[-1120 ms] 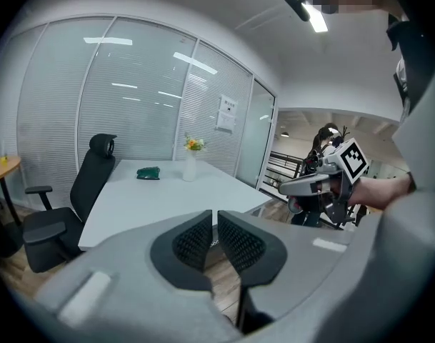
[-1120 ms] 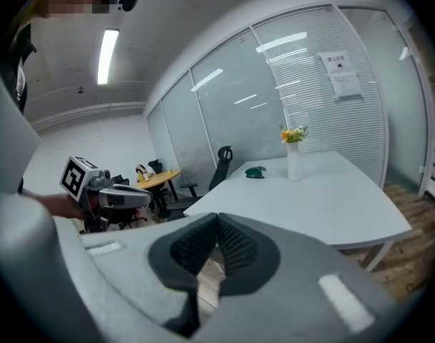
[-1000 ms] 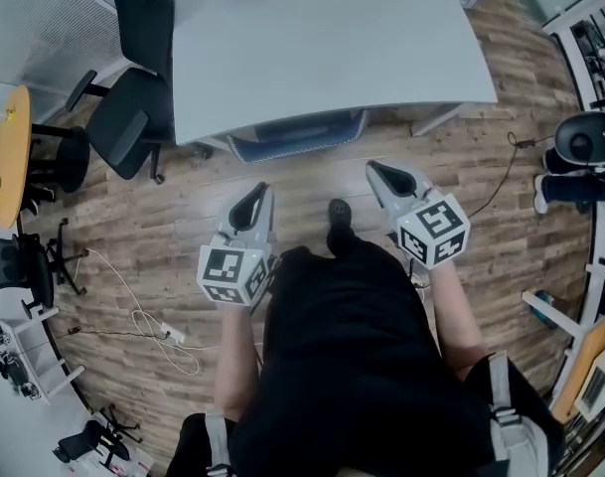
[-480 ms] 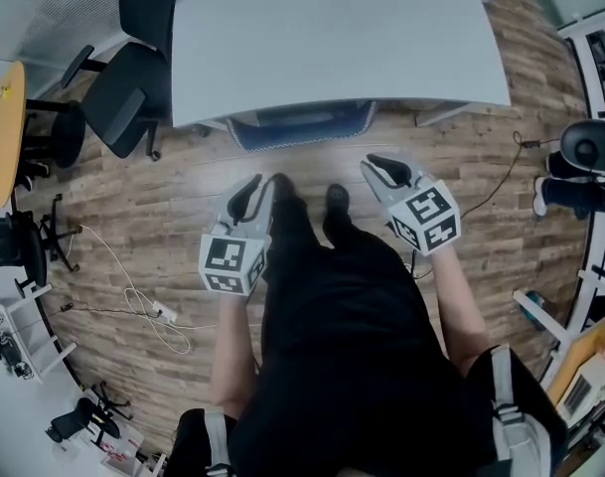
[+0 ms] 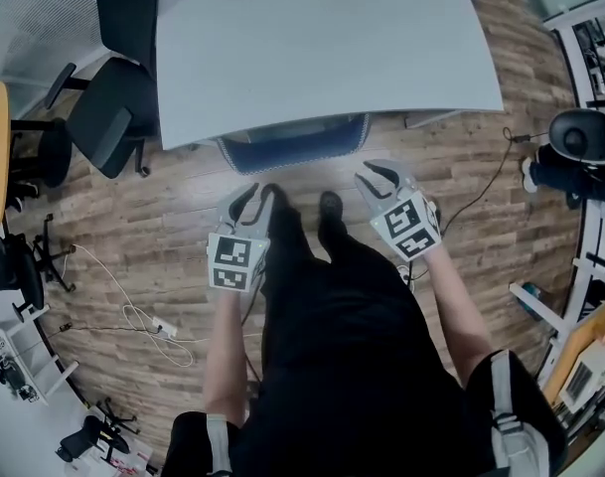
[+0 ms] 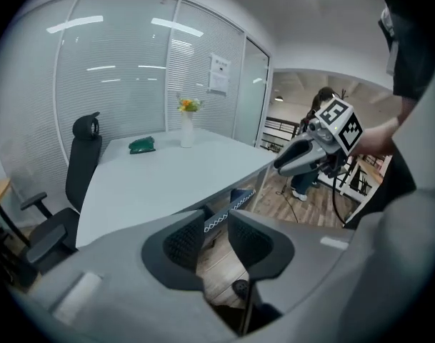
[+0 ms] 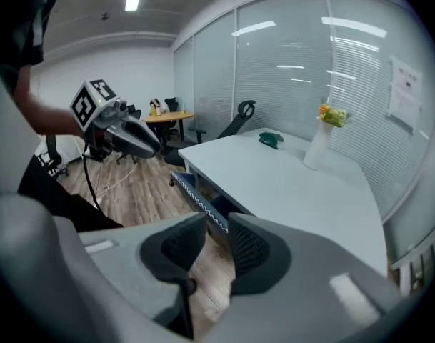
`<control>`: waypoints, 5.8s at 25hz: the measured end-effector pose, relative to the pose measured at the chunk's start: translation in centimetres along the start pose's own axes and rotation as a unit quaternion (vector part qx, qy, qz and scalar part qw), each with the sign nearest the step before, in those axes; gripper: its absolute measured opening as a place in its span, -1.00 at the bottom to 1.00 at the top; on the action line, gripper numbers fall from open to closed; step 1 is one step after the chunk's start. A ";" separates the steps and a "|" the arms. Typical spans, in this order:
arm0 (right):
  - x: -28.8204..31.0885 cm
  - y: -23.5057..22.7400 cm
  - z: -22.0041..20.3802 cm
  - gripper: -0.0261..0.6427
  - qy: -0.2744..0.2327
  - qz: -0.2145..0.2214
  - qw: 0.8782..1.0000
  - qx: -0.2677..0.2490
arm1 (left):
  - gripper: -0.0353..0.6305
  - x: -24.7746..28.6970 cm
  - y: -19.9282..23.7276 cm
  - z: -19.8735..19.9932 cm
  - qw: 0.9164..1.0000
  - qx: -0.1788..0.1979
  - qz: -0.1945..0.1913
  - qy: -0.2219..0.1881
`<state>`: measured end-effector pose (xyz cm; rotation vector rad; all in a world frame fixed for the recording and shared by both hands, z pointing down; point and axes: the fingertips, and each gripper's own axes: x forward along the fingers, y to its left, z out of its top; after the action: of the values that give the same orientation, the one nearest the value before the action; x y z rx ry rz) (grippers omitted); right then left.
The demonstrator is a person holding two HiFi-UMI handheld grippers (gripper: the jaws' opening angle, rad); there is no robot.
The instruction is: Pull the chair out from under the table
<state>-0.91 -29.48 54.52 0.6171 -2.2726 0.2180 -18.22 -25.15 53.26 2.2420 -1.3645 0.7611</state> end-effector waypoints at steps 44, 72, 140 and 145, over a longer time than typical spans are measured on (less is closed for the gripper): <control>11.0 -1.7 -4.4 -0.32 0.105 0.033 0.994 -0.025 | -0.30 10.2 3.6 -6.8 0.985 0.099 -0.046 0.130; 7.2 5.6 -11.6 -0.33 0.131 0.033 0.991 -0.006 | -0.28 6.2 -3.6 -14.5 0.979 0.050 -0.024 0.198; -9.3 27.4 -24.9 -0.33 0.158 -0.031 0.984 0.074 | -0.34 -11.2 -22.3 -27.1 0.971 0.141 -0.113 0.158; -10.6 28.1 -26.0 -0.34 0.164 -0.018 0.984 0.061 | -0.34 -12.0 -24.0 -27.9 0.973 0.129 -0.106 0.162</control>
<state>7.91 7.50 65.98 0.6339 -1.9388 0.4118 -7.85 10.03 65.65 2.2766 -0.9012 1.2203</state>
